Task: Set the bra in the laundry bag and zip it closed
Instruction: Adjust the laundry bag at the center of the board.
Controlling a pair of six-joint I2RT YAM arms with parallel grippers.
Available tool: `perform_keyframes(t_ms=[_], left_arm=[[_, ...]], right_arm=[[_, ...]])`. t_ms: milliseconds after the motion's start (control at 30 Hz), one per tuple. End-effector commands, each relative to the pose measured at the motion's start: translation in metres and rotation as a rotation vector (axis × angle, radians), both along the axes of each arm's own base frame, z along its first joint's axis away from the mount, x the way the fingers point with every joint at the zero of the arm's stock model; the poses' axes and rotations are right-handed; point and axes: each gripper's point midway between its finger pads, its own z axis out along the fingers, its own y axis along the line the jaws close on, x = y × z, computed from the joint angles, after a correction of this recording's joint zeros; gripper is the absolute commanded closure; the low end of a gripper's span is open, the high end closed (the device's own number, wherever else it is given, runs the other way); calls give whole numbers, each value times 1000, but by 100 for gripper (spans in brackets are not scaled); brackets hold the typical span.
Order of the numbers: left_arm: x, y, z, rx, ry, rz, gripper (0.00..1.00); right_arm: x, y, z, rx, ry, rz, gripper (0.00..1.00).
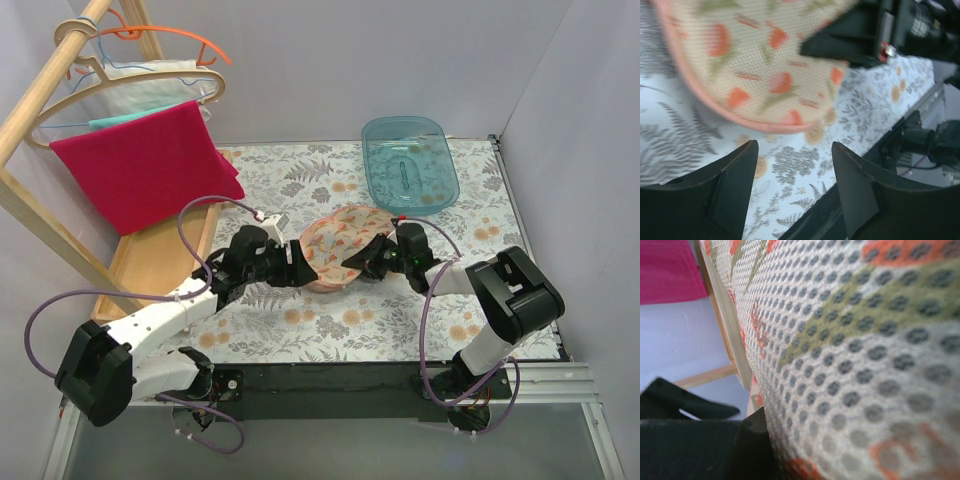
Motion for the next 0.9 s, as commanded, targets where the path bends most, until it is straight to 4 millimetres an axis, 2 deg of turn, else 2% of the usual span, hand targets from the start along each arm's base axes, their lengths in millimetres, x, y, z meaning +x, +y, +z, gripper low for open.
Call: perform_keyframes(t_ms=[0,100,233,300,367,600,633,767,867], left_arm=[[-29,-24,4,-43,-57,-84,40],[-43,-34,-8,-16,-66,-154,42],[-51,-48,-6,-25,-113,-225,43],[-50,-49,-12,-3,-106,-227,43],[-45,-56,-8,-19,-132,-229,43],[-41,-78,-22,15,-132,-248,45],[-40,-79,-30,40,-127,-233,47],[-28,-74,-38,58,-122,-120,47],[-16,-71,-29,42,-161,-20,47]], right_arm=[[15,25,24,55,3,-4,84],[12,29,25,36,16,9,84],[5,30,20,24,49,24,84],[4,30,20,21,63,33,84],[4,33,22,27,67,44,85],[1,38,22,26,88,82,85],[1,38,22,27,93,84,85],[0,38,25,34,89,84,85],[-1,37,26,36,93,76,85]])
